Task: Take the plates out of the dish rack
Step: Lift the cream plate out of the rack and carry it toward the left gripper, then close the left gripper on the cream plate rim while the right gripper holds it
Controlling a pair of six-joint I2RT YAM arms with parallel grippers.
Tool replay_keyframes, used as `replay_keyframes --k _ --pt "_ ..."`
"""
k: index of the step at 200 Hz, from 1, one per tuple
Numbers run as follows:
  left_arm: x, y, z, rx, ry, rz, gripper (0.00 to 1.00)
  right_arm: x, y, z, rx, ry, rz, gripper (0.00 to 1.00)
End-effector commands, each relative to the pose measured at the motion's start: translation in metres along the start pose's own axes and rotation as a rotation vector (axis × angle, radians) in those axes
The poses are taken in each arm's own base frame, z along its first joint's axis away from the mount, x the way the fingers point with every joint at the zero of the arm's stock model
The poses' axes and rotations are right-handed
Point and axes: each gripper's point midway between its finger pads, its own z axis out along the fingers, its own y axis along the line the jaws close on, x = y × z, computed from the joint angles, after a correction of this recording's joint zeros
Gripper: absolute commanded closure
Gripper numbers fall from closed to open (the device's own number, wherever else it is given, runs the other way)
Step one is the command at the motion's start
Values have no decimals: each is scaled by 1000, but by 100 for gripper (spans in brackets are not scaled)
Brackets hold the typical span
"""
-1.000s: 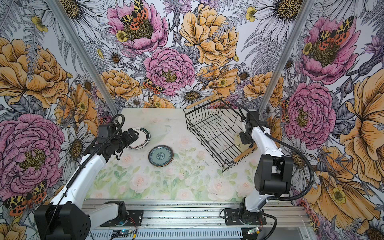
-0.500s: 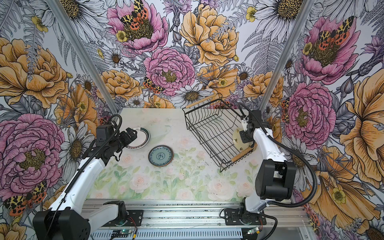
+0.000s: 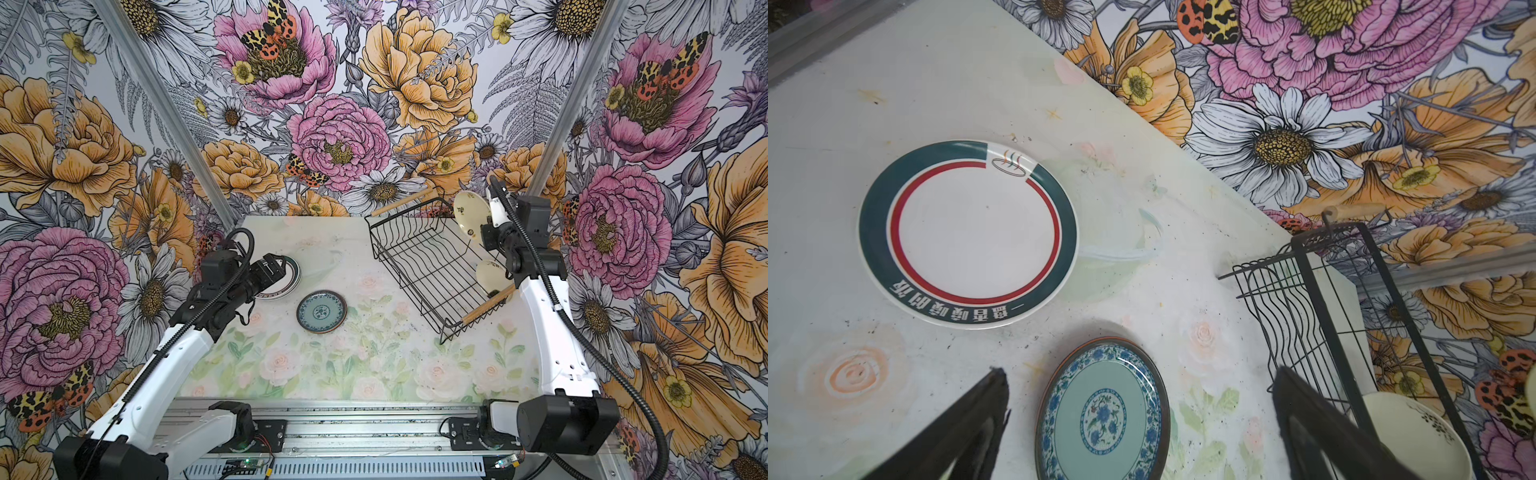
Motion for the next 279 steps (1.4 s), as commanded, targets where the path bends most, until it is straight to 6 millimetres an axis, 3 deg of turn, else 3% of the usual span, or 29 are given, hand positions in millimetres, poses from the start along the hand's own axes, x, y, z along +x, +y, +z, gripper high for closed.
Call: replay_keyframes --k 1,28,61,95,154,205,241,279 --pt "-12 -22 -4 42 -42 58 1 -82 32 -17 -151 -395 123 100" --pt "-14 -28 -7 36 -58 74 1 -108 66 -34 -293 -693 330 100" --pt "-18 -22 -7 54 -145 -44 1 -103 100 -22 -412 -749 622 100" --pt "-19 -34 -5 150 -163 -74 1 -71 138 21 -514 -516 962 100" --pt "-14 -69 -5 354 -133 -30 1 -13 226 66 -712 12 1210 100" --pt "2 -110 15 511 1 -33 1 7 279 72 -805 190 1236 100" --pt "11 -131 24 607 56 -72 1 10 297 73 -847 252 1249 100" --pt "16 -141 31 665 85 -104 2 17 315 74 -871 294 1244 100"
